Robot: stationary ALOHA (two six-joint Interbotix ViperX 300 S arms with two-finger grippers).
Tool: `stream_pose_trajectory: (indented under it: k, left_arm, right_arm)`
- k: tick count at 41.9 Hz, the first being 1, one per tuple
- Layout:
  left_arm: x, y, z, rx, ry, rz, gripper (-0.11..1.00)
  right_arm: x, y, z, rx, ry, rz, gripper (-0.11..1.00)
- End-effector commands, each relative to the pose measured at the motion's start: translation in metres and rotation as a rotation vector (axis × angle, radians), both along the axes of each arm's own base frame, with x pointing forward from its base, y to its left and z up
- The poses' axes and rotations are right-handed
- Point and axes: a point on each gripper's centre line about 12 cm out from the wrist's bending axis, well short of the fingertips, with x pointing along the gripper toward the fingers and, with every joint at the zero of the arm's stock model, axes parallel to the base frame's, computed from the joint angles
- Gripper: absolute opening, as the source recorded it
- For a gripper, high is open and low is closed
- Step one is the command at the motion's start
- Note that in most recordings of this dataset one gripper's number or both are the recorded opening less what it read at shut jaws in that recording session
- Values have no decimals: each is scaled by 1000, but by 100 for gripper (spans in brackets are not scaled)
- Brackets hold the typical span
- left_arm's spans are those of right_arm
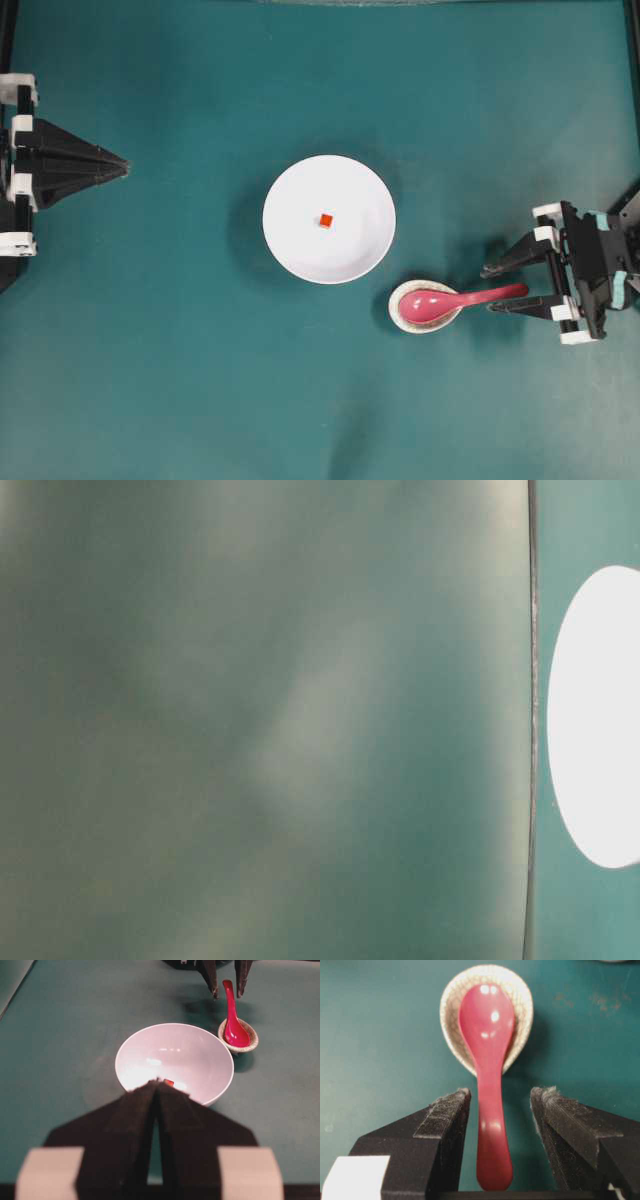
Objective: Grip the spoon and scoop the red block from the bowl with right arm.
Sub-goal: 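Lower the right gripper and close it on the pink spoon handle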
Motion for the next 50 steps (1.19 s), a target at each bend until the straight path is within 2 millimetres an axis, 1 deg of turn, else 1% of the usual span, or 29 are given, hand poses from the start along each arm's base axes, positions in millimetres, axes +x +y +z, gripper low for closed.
stream_pose_trajectory:
  k: [1, 20, 30, 50]
  left_arm:
    - [3, 1, 12, 7, -29, 2, 1]
    - [1, 2, 14, 8, -39, 10, 1]
    - [0, 2, 15, 7, -39, 12, 1]
    - [0, 2, 14, 6, -33, 12, 1]
  right_arm:
    - [6, 2, 2, 4, -4, 1, 57]
    - [7, 3, -2, 1, 19, 1, 56]
    - [6, 5, -9, 12, 45, 0, 56]
    - [8, 7, -8, 13, 34, 6, 56]
